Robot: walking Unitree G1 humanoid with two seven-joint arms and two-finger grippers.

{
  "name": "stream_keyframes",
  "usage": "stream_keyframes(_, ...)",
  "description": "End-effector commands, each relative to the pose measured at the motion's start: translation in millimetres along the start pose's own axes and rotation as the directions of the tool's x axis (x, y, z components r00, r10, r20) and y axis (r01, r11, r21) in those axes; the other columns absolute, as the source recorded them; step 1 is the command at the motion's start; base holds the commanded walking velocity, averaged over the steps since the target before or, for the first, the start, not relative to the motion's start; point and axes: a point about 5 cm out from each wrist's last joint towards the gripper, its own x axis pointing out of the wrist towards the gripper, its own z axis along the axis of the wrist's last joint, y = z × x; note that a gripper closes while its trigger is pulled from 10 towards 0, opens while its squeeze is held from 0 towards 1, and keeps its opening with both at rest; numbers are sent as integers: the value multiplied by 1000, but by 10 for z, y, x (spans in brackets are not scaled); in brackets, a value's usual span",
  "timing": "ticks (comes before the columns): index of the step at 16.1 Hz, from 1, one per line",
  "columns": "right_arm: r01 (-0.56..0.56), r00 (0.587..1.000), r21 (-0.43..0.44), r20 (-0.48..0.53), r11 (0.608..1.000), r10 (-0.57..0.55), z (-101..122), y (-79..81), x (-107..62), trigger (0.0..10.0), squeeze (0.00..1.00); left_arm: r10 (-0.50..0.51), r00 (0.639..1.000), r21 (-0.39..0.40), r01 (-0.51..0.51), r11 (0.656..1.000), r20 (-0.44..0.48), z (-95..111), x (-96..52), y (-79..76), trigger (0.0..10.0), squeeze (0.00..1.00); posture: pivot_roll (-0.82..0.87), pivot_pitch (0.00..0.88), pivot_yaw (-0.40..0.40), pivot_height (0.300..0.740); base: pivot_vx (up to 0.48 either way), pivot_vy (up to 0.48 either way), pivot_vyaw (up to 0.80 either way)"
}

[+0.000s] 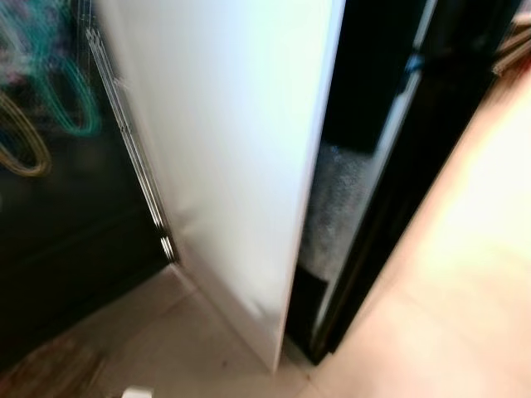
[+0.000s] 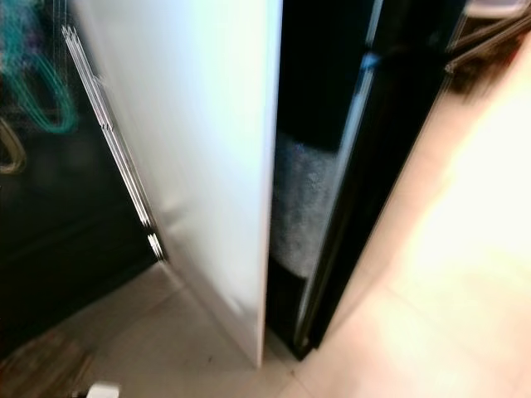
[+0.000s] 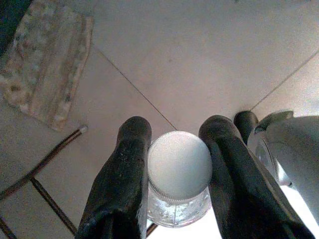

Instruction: Restocking fridge

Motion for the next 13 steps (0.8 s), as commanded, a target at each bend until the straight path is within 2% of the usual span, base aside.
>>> stream_keyframes(1,-9,1000,0,-24,1000,9,-61,28,-10,10000,0,-4,1000,2,4,1000,-6,8,4,-24,10000,0,93,4,29,740,0,0,-781)
stream_keyframes(4,-25,999,0,-29,1000,25,-88,59,-16,10000,0,6,1000,-5,-6,1000,-11,-15,-1,13,10000,0,105,13,32,740,0,0,-781)
stream_keyframes(10,-20,1000,2,-16,1000,20,-59,-5,-19,10000,0,-12,1000,4,12,1000,-5,-7,-2,-53,10000,0,83,12,30,740,0,0,-781)
stream_keyframes(12,-16,1000,3,-13,1000,16,-60,-19,-22,10000,0,-10,1000,1,10,1000,-1,-9,-4,-60,10000,0,90,12,24,740,0,0,-694)
stream_keyframes(13,-16,1000,1,-12,1000,16,-70,-25,-27,10000,0,-4,1000,-16,4,1000,-6,-32,-9,-62,10000,0,93,0,21,740,0,0,0)
